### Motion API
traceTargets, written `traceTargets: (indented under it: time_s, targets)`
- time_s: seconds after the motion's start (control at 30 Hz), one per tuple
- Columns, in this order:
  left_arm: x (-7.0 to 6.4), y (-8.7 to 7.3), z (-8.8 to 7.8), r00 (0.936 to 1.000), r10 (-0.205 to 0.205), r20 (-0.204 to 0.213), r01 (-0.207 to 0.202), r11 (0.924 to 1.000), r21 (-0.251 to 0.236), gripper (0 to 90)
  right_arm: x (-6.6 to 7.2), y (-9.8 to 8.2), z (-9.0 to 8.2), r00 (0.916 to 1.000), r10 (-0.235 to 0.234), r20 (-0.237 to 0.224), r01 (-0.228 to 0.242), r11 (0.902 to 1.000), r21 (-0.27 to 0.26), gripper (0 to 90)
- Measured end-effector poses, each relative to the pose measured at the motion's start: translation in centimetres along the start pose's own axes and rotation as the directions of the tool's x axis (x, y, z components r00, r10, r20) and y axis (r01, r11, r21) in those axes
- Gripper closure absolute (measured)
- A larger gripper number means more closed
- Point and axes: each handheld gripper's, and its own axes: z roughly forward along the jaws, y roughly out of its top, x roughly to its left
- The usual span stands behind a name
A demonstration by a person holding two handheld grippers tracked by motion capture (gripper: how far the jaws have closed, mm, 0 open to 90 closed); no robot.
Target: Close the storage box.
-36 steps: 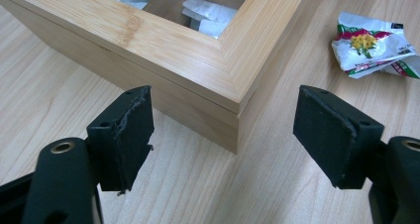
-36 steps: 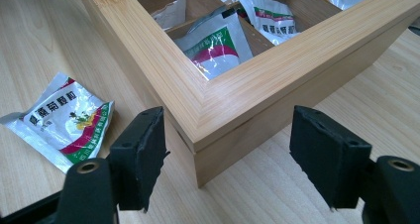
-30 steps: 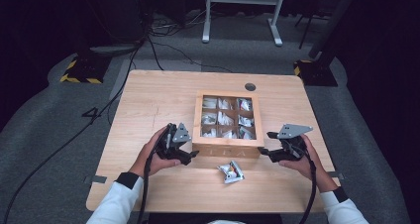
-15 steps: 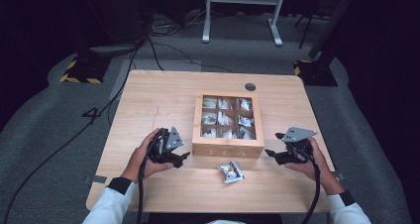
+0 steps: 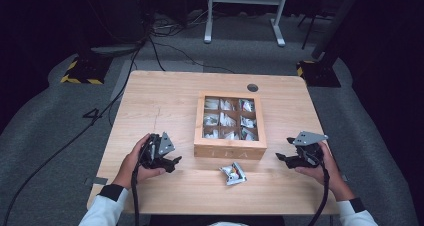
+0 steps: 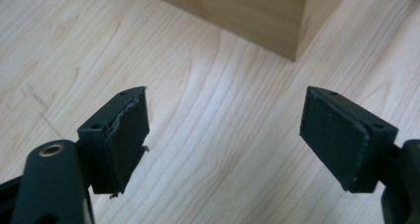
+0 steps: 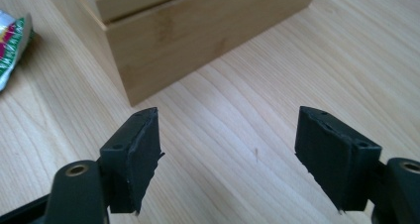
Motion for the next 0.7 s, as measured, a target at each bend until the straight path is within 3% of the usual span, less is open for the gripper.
traceTargets:
  time_s: [0.6, 0.7]
  targets:
    - [0.0, -4.4, -0.3, 0.9989, -0.045, -0.007, 0.046, 0.998, 0.043, 18.9, -1.2, -5.3, -0.6, 0.9919, 0.123, 0.031, -0.124, 0.992, 0.024, 26.1]
    - [-0.1, -5.1, -0.2, 0.9972, -0.075, 0.004, 0.074, 0.9964, 0.04, 18.2, -1.3, -6.1, -0.8, 0.9886, 0.147, 0.032, -0.148, 0.9888, 0.02, 26.1]
